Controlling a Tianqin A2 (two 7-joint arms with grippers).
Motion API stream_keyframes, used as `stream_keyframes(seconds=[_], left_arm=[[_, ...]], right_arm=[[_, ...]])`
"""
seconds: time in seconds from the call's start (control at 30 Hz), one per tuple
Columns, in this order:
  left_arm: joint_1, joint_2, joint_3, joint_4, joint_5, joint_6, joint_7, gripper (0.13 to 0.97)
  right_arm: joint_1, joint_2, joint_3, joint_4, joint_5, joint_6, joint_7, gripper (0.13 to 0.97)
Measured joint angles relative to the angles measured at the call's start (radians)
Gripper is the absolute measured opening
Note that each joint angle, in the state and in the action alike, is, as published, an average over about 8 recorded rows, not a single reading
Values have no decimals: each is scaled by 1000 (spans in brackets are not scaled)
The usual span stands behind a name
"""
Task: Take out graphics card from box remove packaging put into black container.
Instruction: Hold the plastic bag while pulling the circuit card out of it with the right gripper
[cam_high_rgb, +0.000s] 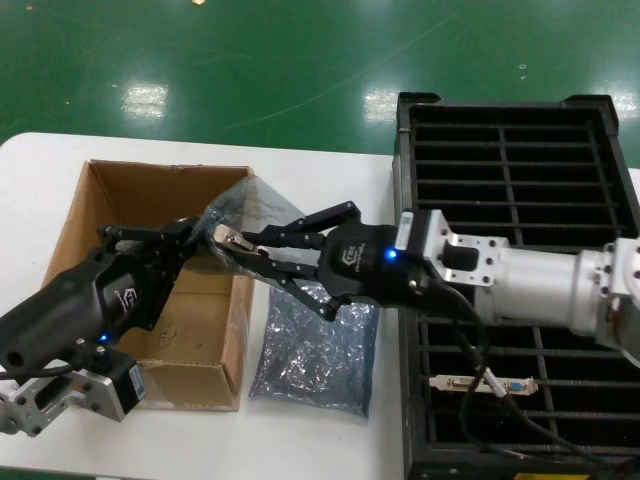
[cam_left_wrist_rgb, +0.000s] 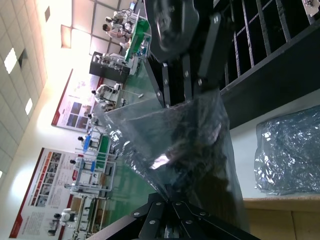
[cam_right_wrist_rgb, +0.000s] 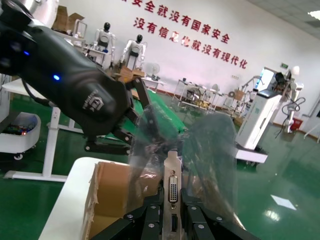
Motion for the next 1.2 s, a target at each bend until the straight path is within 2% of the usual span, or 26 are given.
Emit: stream_keyframes(seconds=[0.27, 0.83, 1.2], left_arm=[[0, 0, 0, 0, 0, 0, 0, 140], [0, 0, 0, 0, 0, 0, 0, 140], [0, 0, 0, 0, 0, 0, 0, 140]], right_arm=[[-38, 56, 17, 92, 21, -13, -1, 186], [-61, 80, 29, 131, 54, -16, 0, 186], [-107, 134, 54, 251, 95, -29, 28, 186]])
